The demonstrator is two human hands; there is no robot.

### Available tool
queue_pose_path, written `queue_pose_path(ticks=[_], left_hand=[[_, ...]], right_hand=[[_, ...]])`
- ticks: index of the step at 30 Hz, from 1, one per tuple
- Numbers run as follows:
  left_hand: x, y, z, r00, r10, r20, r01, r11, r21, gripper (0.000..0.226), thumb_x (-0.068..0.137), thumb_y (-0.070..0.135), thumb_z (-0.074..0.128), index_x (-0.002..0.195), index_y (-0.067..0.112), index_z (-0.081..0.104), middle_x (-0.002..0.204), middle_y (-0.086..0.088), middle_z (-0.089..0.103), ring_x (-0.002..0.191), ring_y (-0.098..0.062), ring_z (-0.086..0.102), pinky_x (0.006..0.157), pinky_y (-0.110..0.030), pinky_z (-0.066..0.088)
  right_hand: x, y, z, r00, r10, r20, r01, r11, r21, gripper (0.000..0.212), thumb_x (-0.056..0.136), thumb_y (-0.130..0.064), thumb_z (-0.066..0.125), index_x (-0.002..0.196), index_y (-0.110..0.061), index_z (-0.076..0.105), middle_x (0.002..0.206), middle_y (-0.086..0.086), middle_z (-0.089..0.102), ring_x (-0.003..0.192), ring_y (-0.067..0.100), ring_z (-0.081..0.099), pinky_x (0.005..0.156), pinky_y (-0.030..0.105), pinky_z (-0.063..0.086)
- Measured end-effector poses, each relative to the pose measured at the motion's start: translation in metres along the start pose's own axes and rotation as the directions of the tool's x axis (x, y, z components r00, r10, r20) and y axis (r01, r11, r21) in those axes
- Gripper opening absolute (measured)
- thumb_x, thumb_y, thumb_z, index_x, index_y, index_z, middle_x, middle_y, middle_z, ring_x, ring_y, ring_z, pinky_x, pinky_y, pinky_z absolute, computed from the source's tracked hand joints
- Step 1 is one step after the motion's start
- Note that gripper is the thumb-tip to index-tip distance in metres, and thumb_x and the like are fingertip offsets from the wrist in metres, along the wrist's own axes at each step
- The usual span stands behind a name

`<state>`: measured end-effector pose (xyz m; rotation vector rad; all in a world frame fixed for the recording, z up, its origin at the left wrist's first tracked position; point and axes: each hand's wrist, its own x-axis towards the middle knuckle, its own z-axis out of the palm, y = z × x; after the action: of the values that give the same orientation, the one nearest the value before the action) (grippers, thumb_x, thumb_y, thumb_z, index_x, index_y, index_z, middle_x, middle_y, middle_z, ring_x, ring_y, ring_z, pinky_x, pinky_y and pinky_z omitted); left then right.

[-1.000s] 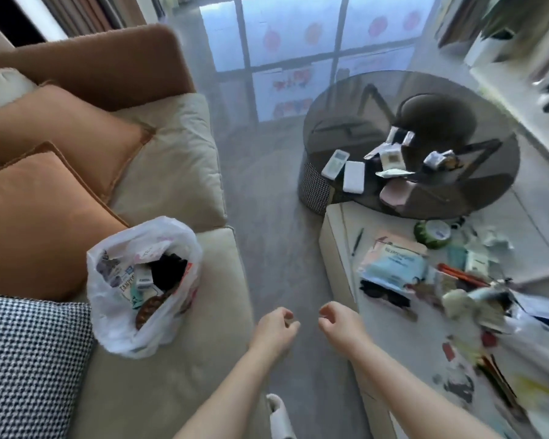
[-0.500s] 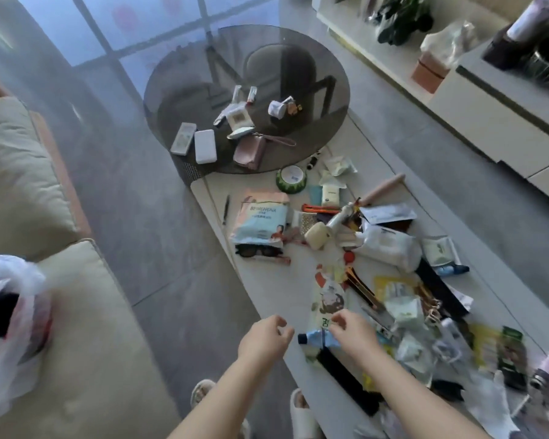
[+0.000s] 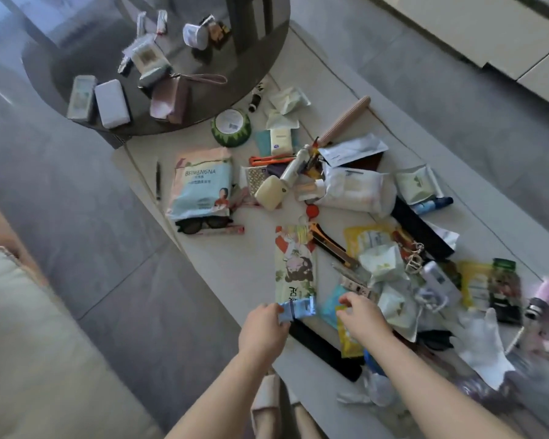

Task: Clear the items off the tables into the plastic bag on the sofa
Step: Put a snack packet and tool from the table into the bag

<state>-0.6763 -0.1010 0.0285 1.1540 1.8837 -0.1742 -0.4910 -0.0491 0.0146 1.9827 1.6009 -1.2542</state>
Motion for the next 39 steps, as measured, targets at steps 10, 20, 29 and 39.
queue_pose_path(ticks=[10,20,29,39], left_hand=[[0.068,0.002,0.055,0.993,0.106,-0.041,-0.094,0.967,0.238,0.026,0.087,0.017,0.053,0.112,0.018,0.049,0.114,-0.003,0.050,0.104,-0.024,0.048,0.080,-0.032,0.039],[0.083,0.003,0.049,0.998,0.057,-0.022,-0.056,0.997,0.052,0.017,0.092,0.030,0.053,0.083,0.018,0.047,0.088,0.001,0.048,0.075,-0.016,0.045,0.060,-0.027,0.034],[0.120,0.019,0.016,0.980,-0.136,-0.142,0.086,0.946,-0.314,0.013,0.089,0.022,0.061,0.096,0.012,0.058,0.112,-0.002,0.041,0.087,-0.014,0.043,0.075,-0.027,0.045],[0.126,0.030,0.030,0.882,-0.452,-0.136,0.347,0.817,-0.460,0.050,0.080,0.029,0.072,0.117,0.021,0.040,0.117,0.001,0.059,0.107,-0.023,0.059,0.096,-0.043,0.044]], right_hand=[[0.058,0.014,0.028,0.988,-0.114,-0.100,0.113,0.993,-0.018,0.038,0.093,-0.016,0.052,0.131,-0.019,0.048,0.135,0.000,0.048,0.123,0.018,0.046,0.100,0.032,0.040],[0.082,-0.008,0.003,0.957,-0.173,-0.233,0.167,0.985,-0.046,0.035,0.094,-0.016,0.048,0.128,-0.019,0.050,0.131,0.000,0.049,0.118,0.018,0.044,0.093,0.033,0.043],[0.112,-0.030,-0.007,0.950,-0.146,-0.275,0.083,0.970,-0.230,0.051,0.093,-0.023,0.053,0.139,-0.018,0.032,0.142,0.004,0.041,0.131,0.024,0.038,0.103,0.038,0.036],[0.122,-0.024,0.004,0.923,-0.192,-0.333,0.063,0.930,-0.362,0.044,0.093,-0.017,0.050,0.134,-0.020,0.034,0.137,0.003,0.043,0.128,0.021,0.038,0.098,0.033,0.039]])
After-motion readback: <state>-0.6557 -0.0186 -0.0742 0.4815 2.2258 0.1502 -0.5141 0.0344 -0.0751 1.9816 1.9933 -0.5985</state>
